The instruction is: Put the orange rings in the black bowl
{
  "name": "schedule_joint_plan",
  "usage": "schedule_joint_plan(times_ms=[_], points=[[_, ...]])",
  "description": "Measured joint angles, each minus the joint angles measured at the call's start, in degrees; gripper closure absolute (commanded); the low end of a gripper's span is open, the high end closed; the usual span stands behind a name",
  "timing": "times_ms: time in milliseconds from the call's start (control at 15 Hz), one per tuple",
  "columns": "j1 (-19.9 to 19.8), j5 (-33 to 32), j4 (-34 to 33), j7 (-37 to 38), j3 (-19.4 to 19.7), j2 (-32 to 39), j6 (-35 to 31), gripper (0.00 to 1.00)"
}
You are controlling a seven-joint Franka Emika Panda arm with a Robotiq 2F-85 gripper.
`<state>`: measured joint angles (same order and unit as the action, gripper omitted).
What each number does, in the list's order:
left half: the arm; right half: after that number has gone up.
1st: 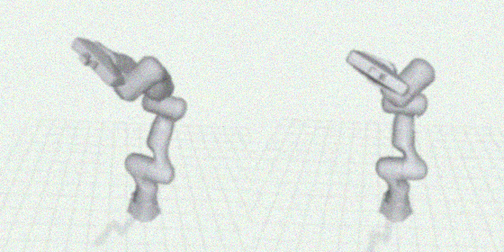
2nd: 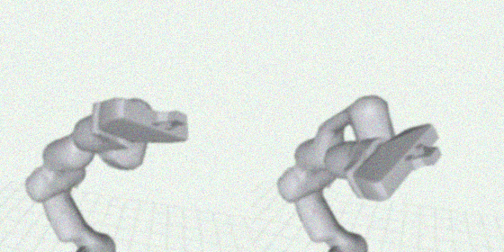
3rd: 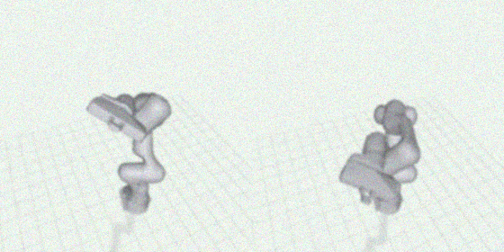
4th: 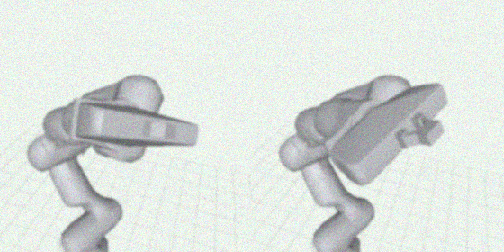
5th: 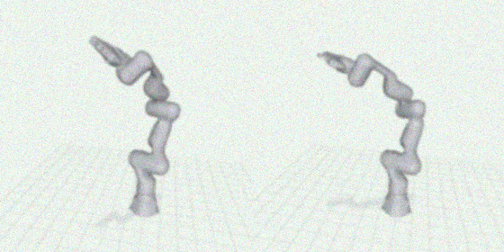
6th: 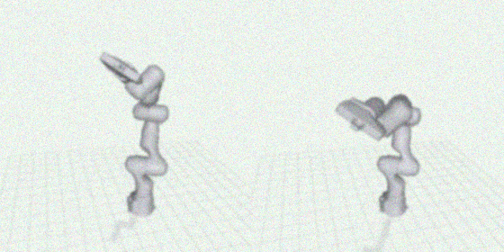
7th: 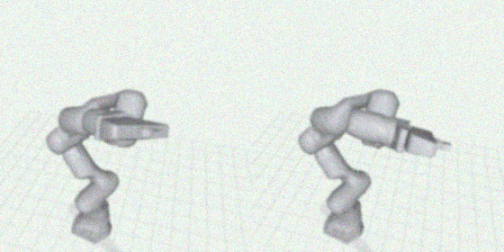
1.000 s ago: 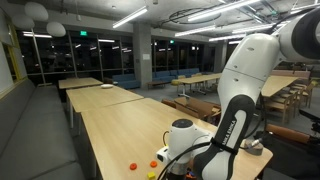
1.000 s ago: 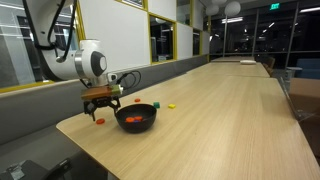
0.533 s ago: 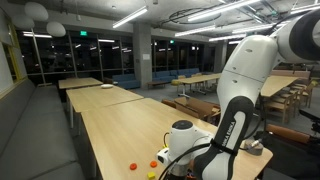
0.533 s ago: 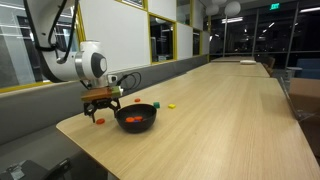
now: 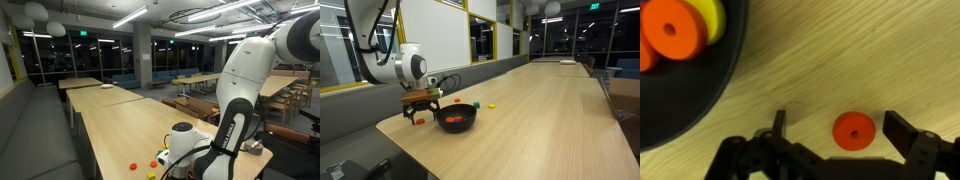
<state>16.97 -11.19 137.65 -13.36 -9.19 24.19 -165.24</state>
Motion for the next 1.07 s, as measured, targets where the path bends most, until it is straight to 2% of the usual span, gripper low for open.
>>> schedule_joint_plan(times_ms=[467,533,600,1067], points=[[0.7,0.0,-0.22,0.21,-0.06,0.01,0.11,0.0],[0.82,0.0,-0.31,0.27,-0.07,0.01,0.17,0.25],[0.94,0.0,-0.42,0.32,-0.07,0.01,0.22,0.26],[1.28,-0.12,-1.34,0.43,-0.12,-0.09,0.22,0.79]])
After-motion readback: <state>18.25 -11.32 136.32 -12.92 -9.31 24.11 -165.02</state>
